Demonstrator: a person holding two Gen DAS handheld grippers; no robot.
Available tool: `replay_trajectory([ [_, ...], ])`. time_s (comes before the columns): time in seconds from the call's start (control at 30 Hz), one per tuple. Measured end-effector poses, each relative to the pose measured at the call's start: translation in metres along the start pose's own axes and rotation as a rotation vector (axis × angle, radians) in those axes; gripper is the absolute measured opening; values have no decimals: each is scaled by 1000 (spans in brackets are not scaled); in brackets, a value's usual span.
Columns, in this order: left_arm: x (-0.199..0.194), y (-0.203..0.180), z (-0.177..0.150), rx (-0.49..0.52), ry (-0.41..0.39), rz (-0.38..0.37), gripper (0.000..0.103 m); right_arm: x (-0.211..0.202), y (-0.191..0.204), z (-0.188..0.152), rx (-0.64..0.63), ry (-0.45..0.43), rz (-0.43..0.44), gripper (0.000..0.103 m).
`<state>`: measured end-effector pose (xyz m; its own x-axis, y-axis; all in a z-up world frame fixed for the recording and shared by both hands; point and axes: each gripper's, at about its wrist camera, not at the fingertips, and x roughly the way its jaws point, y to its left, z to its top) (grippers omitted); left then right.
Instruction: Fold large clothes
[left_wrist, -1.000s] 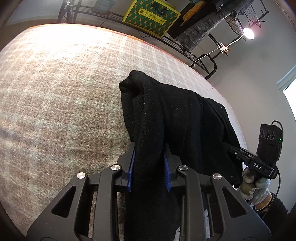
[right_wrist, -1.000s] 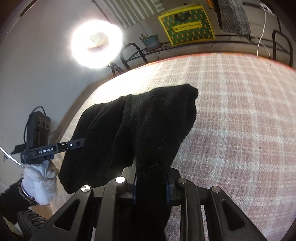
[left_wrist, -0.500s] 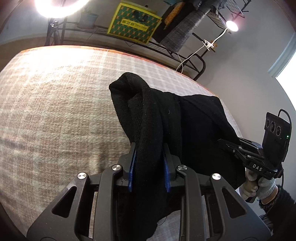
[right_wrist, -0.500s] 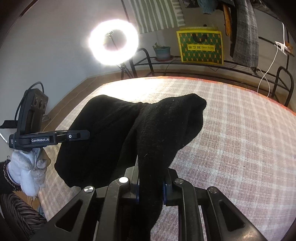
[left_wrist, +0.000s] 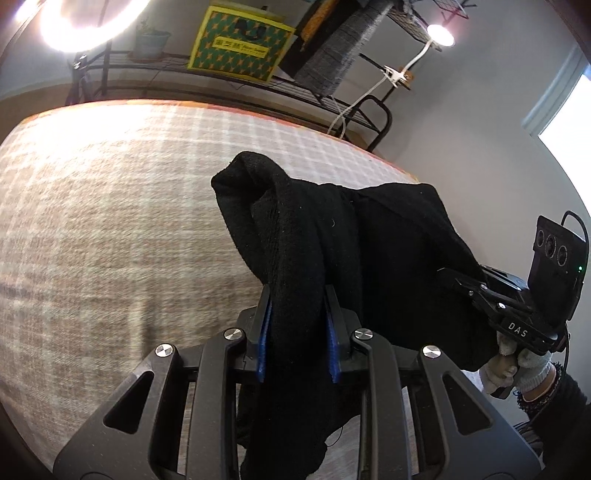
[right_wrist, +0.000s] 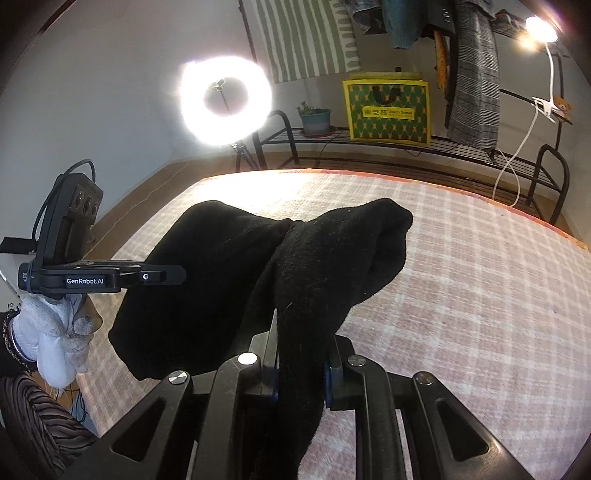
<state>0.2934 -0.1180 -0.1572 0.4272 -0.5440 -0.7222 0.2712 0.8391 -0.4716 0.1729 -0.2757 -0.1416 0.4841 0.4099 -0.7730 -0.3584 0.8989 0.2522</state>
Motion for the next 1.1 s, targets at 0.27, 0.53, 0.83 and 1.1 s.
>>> replay_trajectory([
  [0.27,28,-51,15,49,22,-31,23,-38,-36,-10,23,-23,-62,14],
  [0.53,88,-123,38,89,21,-99,23,-81,-97,-10,37,-57,-158,14],
  [0.83,181,-205,74,137,26,-142,22,-115,-211,-7,90,-89,-271,14],
  [1.1,258,-266,110,183,6,-144,22,-118,-304,6,125,-106,-349,14],
])
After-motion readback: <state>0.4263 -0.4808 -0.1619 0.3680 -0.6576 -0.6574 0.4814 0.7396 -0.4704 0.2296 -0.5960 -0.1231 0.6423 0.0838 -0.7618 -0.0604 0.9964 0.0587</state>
